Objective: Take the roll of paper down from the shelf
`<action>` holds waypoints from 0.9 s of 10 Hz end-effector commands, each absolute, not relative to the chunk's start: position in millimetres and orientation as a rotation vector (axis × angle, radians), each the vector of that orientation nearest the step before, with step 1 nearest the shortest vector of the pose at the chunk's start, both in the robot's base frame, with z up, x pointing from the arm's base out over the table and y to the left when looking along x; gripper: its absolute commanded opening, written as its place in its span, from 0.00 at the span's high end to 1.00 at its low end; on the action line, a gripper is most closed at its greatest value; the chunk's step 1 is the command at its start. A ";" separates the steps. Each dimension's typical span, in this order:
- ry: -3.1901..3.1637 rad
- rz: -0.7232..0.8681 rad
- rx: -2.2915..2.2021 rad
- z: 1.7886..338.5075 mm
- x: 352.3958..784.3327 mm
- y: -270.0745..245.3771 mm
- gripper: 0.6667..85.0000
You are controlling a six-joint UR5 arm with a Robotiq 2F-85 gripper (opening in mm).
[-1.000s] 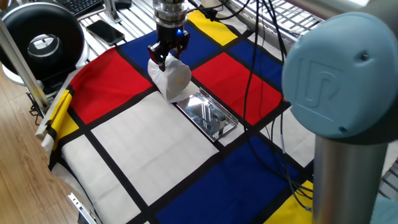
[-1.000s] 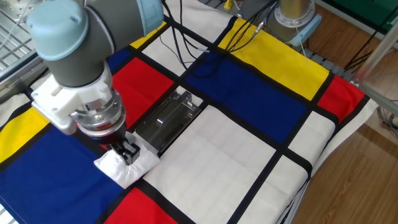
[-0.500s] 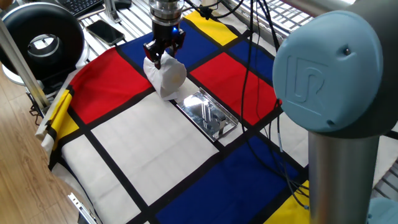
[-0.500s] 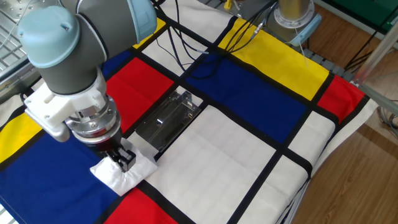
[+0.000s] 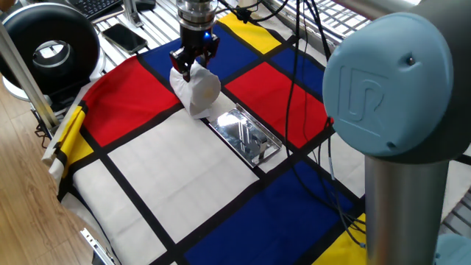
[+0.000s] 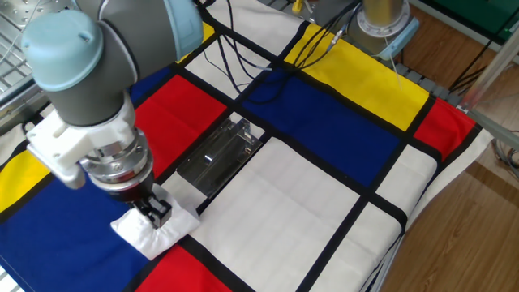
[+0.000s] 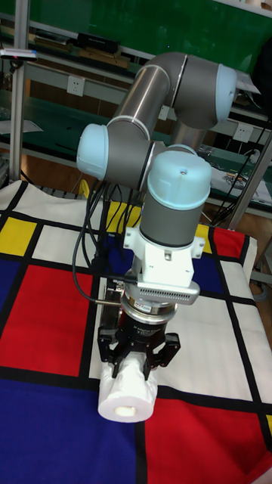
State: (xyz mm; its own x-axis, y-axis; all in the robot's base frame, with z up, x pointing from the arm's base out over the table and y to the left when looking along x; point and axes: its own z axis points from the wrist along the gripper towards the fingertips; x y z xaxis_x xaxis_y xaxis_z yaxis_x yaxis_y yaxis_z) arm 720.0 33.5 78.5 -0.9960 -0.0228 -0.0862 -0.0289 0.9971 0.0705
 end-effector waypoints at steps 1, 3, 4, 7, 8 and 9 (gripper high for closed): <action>3.061 0.138 -0.049 79.9 734.4 35.7 1.00; 3.065 0.148 -0.041 82.2 731.7 38.1 1.00; 3.065 0.153 -0.044 83.1 728.2 37.6 1.00; 3.050 0.154 -0.031 83.6 731.2 37.7 1.00; 3.041 0.144 -0.033 83.7 733.5 36.1 1.00; 3.041 0.139 -0.040 83.6 733.5 35.4 1.00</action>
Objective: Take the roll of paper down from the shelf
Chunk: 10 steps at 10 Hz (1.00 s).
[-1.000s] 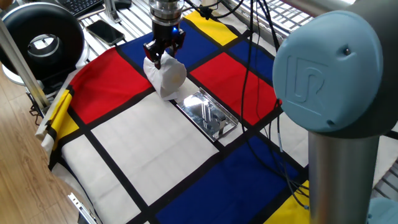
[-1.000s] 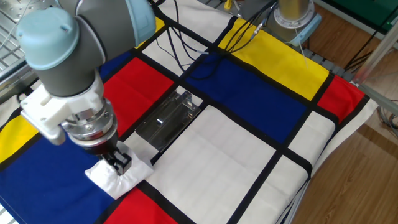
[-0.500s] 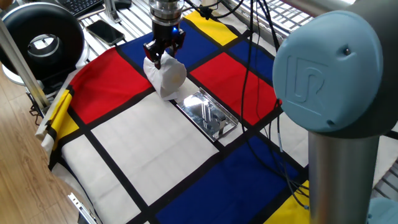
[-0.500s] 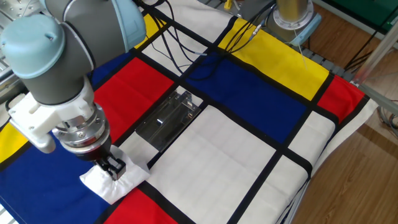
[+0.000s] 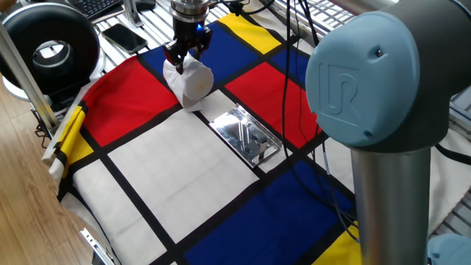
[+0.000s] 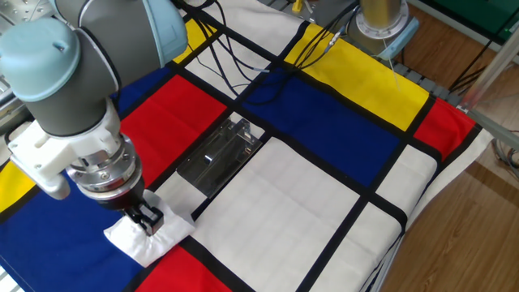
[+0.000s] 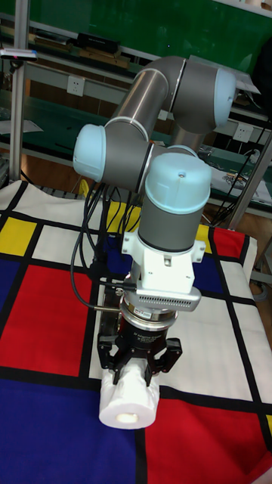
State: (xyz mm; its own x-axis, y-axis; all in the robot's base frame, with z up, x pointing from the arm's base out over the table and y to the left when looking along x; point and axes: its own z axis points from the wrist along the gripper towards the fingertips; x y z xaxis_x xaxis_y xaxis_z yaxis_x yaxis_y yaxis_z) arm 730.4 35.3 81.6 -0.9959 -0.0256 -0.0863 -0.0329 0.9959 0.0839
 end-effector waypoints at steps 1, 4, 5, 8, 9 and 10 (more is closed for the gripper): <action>3.043 0.146 -0.052 83.6 732.7 36.5 1.00; 3.050 0.136 -0.071 81.5 732.9 35.5 1.00; 3.053 0.136 -0.074 79.6 733.4 34.9 1.00; 3.062 0.102 -0.062 77.8 736.6 31.0 0.97; 3.038 0.113 -0.148 81.2 743.7 33.1 0.42; 3.019 0.177 -0.239 86.3 746.1 42.6 0.13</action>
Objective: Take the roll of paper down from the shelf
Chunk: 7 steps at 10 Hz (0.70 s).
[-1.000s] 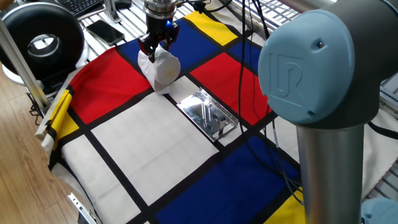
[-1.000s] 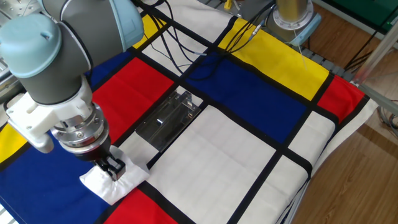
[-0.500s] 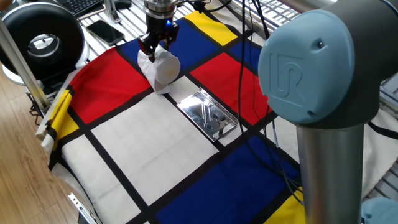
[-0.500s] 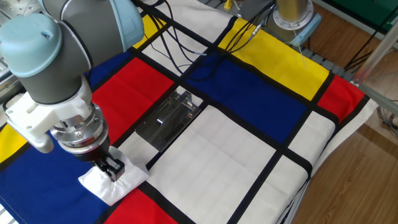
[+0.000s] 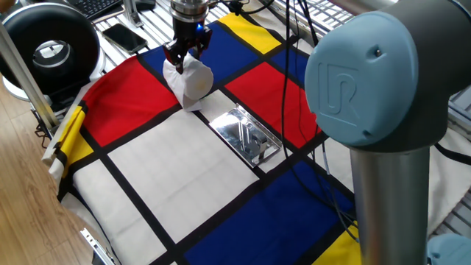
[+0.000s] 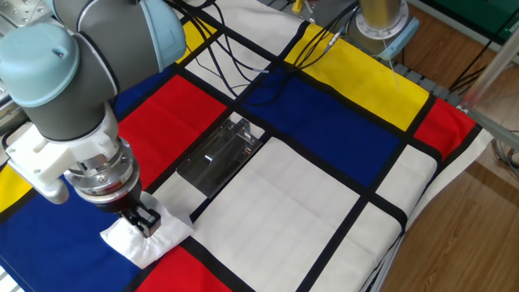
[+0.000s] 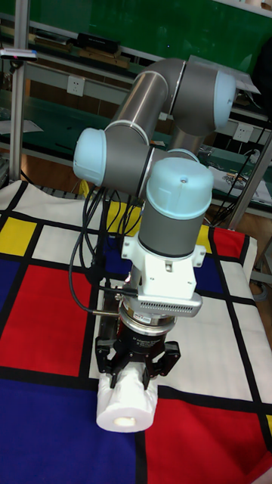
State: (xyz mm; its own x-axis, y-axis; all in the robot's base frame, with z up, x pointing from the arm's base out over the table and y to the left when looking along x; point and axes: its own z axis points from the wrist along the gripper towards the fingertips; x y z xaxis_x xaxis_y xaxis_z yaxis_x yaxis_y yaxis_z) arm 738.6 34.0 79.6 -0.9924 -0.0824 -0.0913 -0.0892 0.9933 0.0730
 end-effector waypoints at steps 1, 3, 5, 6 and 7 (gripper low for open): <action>3.022 0.212 -0.255 88.7 744.6 48.3 0.00; 3.041 0.231 -0.241 90.7 741.7 53.5 0.00; 3.068 0.220 -0.244 101.7 737.3 45.9 0.03; 3.084 0.199 -0.250 108.2 734.8 38.5 0.07; 3.088 0.185 -0.243 109.0 732.4 34.6 0.10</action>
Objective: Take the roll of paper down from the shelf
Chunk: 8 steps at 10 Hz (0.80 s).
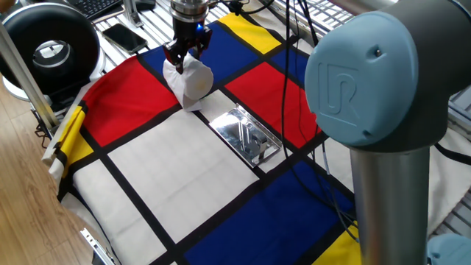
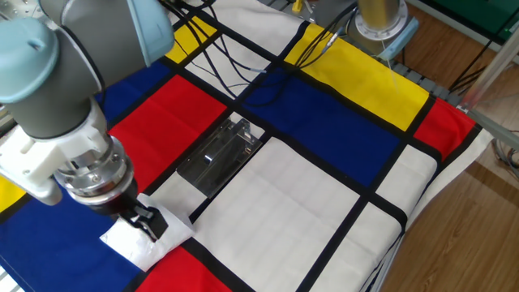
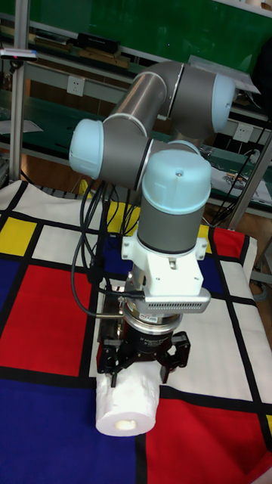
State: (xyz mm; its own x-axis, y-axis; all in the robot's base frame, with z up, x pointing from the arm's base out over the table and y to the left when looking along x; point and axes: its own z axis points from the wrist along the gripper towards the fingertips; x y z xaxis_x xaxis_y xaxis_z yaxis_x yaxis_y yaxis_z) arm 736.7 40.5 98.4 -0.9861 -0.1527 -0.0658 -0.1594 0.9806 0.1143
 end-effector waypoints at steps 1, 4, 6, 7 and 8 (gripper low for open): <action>3.088 0.185 -0.255 107.5 729.5 32.4 0.12; 3.088 0.136 -0.115 105.1 724.5 25.3 0.36; 3.061 0.166 0.018 106.1 732.6 30.0 0.74; 3.067 0.147 0.050 105.6 731.5 26.5 1.00; 3.068 0.138 0.078 105.5 731.5 24.9 1.00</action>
